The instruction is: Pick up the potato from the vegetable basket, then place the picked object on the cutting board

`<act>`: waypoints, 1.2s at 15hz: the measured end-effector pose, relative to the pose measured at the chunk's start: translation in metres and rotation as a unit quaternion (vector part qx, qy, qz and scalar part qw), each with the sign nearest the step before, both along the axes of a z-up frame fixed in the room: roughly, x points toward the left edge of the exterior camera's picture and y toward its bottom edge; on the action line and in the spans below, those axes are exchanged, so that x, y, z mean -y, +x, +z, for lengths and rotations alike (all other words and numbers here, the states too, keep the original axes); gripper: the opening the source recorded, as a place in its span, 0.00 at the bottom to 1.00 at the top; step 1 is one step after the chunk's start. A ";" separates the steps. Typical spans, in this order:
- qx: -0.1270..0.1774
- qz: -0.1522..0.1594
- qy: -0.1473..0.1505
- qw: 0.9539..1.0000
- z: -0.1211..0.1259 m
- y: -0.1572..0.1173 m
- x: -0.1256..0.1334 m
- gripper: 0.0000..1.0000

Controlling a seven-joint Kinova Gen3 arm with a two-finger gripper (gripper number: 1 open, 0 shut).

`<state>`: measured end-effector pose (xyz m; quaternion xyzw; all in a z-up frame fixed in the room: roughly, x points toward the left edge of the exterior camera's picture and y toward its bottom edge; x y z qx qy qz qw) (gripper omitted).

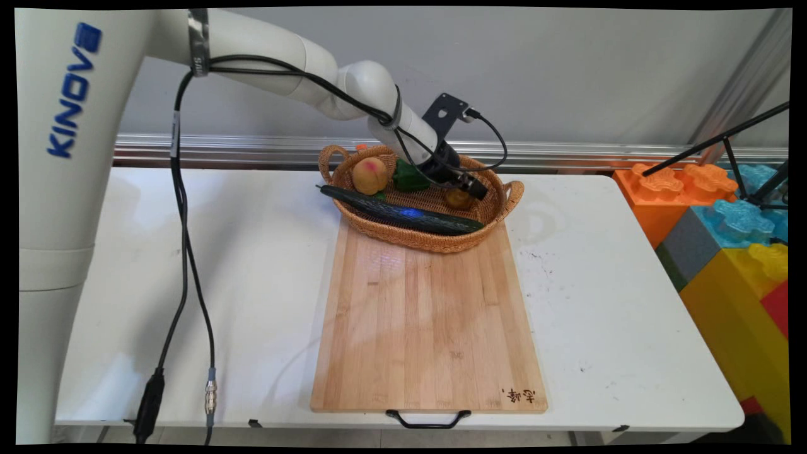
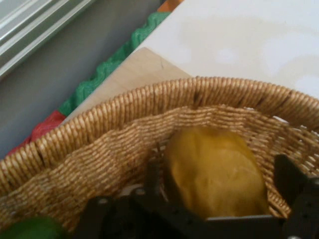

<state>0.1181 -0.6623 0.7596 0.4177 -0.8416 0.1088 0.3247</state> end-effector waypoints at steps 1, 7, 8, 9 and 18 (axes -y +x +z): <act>0.000 0.001 0.001 1.000 -0.002 0.000 0.000 0.00; 0.006 0.000 -0.003 1.000 -0.002 0.002 -0.005 0.00; 0.007 -0.001 -0.007 1.000 0.002 0.003 -0.008 0.00; 0.007 -0.002 -0.011 1.000 0.007 0.004 -0.012 0.00; 0.023 -0.050 -0.050 0.997 0.099 -0.003 -0.087 0.00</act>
